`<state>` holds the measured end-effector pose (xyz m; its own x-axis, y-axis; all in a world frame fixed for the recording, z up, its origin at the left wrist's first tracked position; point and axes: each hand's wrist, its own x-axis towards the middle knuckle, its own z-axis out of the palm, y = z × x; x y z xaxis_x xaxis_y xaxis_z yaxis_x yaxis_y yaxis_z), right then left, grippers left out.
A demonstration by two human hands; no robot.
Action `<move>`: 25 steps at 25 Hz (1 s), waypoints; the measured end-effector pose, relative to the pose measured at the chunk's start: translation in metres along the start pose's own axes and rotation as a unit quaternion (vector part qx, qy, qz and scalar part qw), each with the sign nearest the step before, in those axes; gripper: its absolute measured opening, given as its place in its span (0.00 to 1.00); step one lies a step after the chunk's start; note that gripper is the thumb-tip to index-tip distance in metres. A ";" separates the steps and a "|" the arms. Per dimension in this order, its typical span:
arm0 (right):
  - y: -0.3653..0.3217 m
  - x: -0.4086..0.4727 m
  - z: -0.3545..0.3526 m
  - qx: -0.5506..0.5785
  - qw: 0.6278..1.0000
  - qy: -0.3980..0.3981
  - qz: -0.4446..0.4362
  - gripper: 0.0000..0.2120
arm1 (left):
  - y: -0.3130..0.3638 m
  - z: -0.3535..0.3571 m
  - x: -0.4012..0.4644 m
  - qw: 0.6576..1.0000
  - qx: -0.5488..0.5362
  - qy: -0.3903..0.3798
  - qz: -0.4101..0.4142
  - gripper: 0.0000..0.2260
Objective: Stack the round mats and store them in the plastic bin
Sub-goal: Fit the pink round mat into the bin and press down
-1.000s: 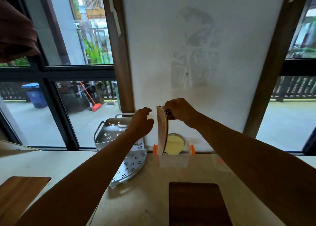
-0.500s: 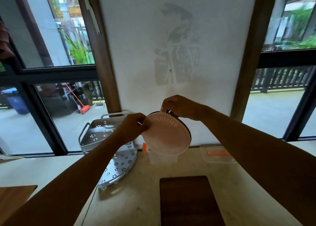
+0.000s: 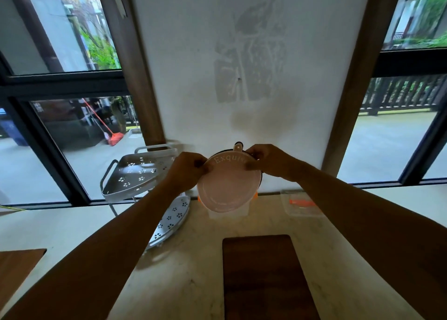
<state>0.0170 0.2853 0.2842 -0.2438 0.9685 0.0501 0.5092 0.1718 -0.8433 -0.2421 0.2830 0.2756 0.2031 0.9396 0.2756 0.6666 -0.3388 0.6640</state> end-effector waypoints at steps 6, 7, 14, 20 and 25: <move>0.059 0.027 0.008 0.041 0.997 0.051 0.048 0.13 | -0.030 0.017 0.020 0.999 -0.035 0.023 -0.035 0.08; 0.068 0.034 0.009 0.039 0.996 0.064 0.049 0.12 | -0.037 0.021 0.027 0.998 -0.035 0.023 -0.041 0.08; 0.111 0.098 0.015 -0.072 0.993 0.094 0.024 0.02 | -0.084 0.055 0.094 0.996 0.080 0.010 -0.045 0.11; 0.160 0.161 0.016 -0.161 0.975 0.151 -0.017 0.05 | -0.125 0.096 0.166 0.986 0.164 0.010 0.000 0.12; 0.214 0.193 0.041 -0.166 0.970 0.175 -0.011 0.05 | -0.177 0.139 0.192 0.990 0.139 0.029 0.023 0.13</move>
<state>0.0446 0.5018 0.0916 0.0090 0.9559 0.2934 0.7593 0.1844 -0.6241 -0.2220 0.5301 0.1143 0.2018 0.9164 0.3457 0.8306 -0.3471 0.4354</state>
